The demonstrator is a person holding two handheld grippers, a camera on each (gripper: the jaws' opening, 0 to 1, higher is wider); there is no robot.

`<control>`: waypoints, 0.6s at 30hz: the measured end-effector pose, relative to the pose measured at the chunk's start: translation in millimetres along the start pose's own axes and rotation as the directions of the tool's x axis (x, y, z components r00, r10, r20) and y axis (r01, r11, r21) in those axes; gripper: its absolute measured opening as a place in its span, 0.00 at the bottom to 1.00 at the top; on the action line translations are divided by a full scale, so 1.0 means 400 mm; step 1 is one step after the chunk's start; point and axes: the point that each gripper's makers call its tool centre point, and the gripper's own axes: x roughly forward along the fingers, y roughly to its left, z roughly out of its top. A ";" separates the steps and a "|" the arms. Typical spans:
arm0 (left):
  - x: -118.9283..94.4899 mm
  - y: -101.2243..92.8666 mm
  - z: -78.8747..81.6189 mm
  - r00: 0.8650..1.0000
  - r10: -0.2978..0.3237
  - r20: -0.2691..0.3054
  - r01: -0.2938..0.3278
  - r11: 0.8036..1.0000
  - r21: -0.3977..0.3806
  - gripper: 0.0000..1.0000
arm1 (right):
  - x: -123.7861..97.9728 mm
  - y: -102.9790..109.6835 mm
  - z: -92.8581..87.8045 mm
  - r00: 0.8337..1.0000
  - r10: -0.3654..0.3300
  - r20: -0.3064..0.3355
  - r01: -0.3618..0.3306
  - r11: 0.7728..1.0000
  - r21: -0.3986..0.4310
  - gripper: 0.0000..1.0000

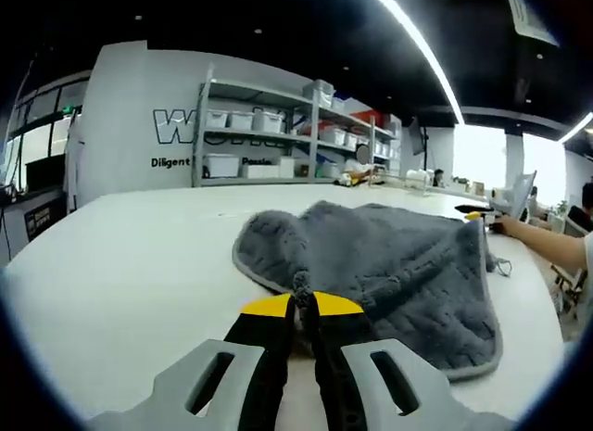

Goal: Open the folded towel by lifting each exposed corner and separating the folded layers until the towel lies flat within the target outline without major curled edges

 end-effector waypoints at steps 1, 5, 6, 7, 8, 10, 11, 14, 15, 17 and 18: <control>-0.005 0.006 -0.001 1.000 0.004 0.000 -0.004 1.000 0.000 0.07 | 0.000 0.000 0.000 1.000 0.000 0.001 0.000 1.000 0.000 0.66; -0.041 0.048 -0.006 0.999 0.041 -0.004 -0.041 0.999 0.007 0.07 | -0.001 0.001 0.000 1.000 0.001 0.000 -0.001 1.000 0.001 0.66; -0.050 0.055 -0.007 0.999 0.049 -0.004 -0.049 0.999 0.009 0.07 | -0.002 0.001 0.000 1.000 0.000 0.000 0.000 1.000 0.002 0.66; -0.060 0.064 -0.009 0.998 0.057 -0.005 -0.057 0.998 0.008 0.07 | -0.002 0.000 0.000 1.000 -0.002 0.000 0.002 1.000 0.002 0.66; -0.066 0.068 -0.011 0.998 0.061 -0.005 -0.061 0.998 0.008 0.07 | -0.002 -0.001 0.000 1.000 -0.002 0.000 0.002 1.000 0.002 0.66; -0.084 0.083 -0.014 0.997 0.079 -0.005 -0.079 0.997 0.008 0.07 | -0.002 -0.003 0.000 1.000 -0.003 0.000 0.003 1.000 0.002 0.66; -0.092 0.091 -0.016 0.996 0.087 -0.007 -0.087 0.996 0.008 0.07 | -0.002 -0.002 -0.001 1.000 -0.003 -0.002 0.003 1.000 0.001 0.66; -0.110 0.103 -0.020 0.995 0.104 -0.007 -0.104 0.995 0.008 0.07 | -0.003 0.000 -0.002 1.000 -0.003 -0.003 0.003 1.000 0.000 0.66; -0.120 0.109 -0.022 0.993 0.115 -0.007 -0.115 0.993 0.008 0.07 | -0.003 0.002 -0.002 1.000 -0.002 -0.003 0.002 1.000 0.000 0.66; -0.142 0.124 -0.028 0.991 0.134 -0.011 -0.134 0.991 0.011 0.07 | -0.004 0.002 0.000 1.000 -0.004 0.002 0.004 1.000 0.005 0.66; -0.149 0.128 -0.030 0.990 0.139 -0.011 -0.139 0.990 0.012 0.07 | -0.004 0.002 0.000 1.000 -0.004 0.002 0.004 1.000 0.005 0.65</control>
